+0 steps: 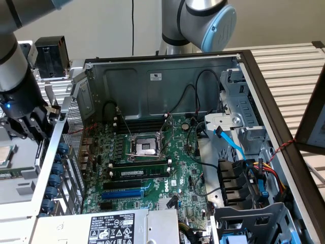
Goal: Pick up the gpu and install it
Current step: 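Pick up the gpu and move the gpu toward the slot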
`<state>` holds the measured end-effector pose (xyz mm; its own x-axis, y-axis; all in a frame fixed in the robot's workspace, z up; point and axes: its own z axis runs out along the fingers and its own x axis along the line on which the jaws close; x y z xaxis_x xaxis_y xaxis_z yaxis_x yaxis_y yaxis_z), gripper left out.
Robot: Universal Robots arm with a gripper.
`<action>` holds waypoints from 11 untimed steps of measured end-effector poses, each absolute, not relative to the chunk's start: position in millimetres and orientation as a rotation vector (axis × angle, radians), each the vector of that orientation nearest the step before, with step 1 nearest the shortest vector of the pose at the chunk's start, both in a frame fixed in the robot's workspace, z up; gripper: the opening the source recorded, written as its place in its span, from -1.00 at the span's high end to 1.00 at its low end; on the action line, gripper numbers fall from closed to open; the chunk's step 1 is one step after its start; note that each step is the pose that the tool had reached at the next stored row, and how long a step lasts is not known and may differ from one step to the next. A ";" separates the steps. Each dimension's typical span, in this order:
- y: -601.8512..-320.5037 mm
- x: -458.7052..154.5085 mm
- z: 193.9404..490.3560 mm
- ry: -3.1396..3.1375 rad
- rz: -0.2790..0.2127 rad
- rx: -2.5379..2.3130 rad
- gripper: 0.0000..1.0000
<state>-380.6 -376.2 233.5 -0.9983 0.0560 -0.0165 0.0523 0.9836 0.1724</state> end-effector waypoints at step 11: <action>-376.0 -384.6 283.7 3.107 0.269 0.085 0.45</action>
<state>-384.6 -376.0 283.7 -0.9983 0.0559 -0.0166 0.0522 0.9836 0.1724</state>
